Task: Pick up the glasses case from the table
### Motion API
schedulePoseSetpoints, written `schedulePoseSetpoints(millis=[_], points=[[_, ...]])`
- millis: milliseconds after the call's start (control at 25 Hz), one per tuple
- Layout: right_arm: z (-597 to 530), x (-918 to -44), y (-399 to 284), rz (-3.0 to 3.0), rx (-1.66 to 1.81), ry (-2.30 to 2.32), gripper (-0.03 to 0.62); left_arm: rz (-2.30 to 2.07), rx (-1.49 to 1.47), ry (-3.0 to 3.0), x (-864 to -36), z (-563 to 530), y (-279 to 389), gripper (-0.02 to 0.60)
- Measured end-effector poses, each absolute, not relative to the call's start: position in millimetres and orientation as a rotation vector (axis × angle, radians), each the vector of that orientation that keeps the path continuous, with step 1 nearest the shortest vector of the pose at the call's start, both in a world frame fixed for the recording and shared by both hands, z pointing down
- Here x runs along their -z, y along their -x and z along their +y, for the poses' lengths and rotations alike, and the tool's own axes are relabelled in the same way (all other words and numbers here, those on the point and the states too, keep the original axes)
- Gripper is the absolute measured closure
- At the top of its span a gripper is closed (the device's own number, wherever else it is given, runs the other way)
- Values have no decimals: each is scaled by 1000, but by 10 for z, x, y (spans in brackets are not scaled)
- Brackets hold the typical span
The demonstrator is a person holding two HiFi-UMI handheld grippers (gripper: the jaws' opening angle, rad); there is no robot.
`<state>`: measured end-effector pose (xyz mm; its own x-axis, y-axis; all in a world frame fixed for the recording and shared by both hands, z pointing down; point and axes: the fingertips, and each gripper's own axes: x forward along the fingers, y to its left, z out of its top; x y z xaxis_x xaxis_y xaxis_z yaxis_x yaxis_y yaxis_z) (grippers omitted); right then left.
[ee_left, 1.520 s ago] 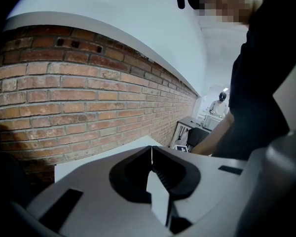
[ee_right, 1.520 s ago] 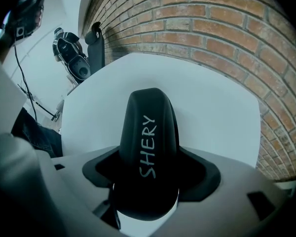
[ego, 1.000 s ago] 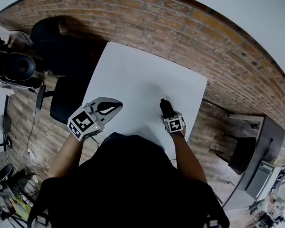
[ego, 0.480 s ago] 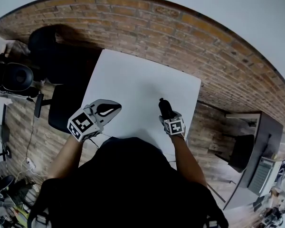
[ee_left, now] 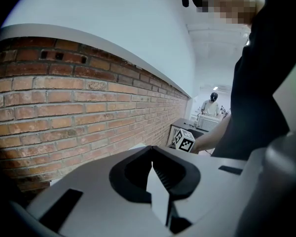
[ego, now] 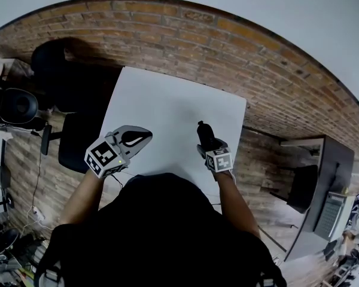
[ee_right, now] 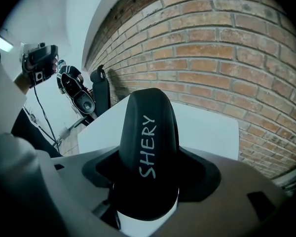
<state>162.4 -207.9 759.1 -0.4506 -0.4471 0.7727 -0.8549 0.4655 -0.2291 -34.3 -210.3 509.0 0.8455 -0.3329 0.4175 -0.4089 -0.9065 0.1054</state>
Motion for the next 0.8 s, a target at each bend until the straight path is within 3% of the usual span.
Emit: schedulePoseSetpoints(millis=[800], points=[[-1970, -6946, -1587, -2199, -836, -1156, 256, -515, -577, -2869, -5010, -2029, 214, 569]])
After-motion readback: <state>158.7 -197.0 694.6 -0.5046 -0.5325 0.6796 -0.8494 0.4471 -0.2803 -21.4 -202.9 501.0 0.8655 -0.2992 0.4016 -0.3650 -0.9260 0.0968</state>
